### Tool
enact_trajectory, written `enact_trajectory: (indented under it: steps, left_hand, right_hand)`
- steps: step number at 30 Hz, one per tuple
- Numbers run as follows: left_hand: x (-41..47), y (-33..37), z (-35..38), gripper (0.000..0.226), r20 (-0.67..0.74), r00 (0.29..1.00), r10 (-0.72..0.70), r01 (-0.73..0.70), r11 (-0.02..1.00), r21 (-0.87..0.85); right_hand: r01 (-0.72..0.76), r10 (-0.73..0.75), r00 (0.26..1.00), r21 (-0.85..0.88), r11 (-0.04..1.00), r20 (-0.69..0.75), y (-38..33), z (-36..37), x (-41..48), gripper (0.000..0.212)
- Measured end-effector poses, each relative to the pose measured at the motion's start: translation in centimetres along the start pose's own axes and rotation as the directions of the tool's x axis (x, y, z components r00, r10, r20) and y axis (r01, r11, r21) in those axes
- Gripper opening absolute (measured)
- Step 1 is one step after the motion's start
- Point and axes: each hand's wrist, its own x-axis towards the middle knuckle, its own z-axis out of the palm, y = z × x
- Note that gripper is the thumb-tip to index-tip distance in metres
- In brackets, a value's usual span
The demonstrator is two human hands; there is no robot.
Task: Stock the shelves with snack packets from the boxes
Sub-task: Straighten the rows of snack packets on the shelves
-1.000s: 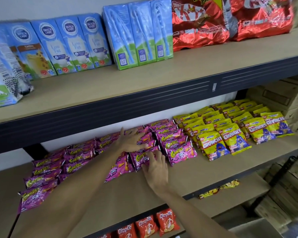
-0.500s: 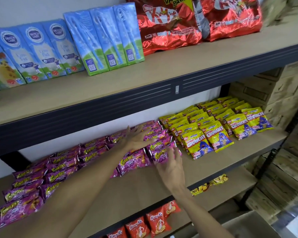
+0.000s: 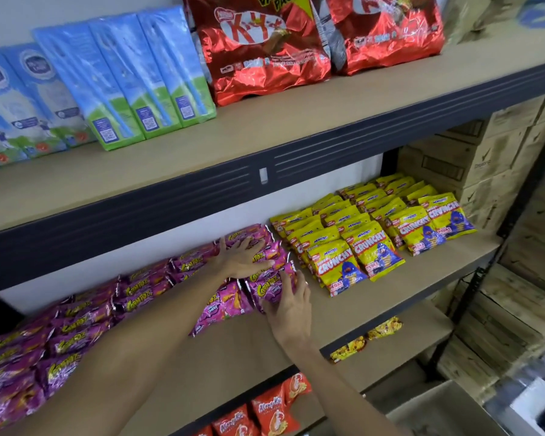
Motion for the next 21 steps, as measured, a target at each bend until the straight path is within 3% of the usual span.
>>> enact_trajectory:
  steps: [7, 13, 16, 21]
  left_hand:
    - [1.1, -0.4, 0.6, 0.091, -0.05, 0.999, -0.005, 0.009, 0.997, 0.076]
    - [1.1, 1.2, -0.7, 0.091, -0.192, 0.981, 0.024, -0.015, 0.999, 0.05]
    - [1.7, 3.2, -1.7, 0.098, -0.232, 0.97, 0.065, -0.053, 0.997, 0.058]
    - [2.7, 7.7, -3.4, 0.079, -0.203, 0.97, 0.133, -0.132, 0.991, 0.018]
  right_hand:
    - [-0.007, 0.007, 1.0, 0.0, 1.0, 0.009, 0.3, 0.8, 0.5, 0.082]
    - [0.008, -0.01, 0.999, 0.064, 0.998, 0.034, 0.4, -1.6, -0.3, 0.087]
    - [0.033, -0.032, 0.999, 0.072, 0.997, -0.021, 1.5, -3.5, -0.1, 0.08]
    - [-0.024, 0.027, 0.998, 0.05, 0.998, -0.06, 5.5, -6.8, 1.1, 0.066]
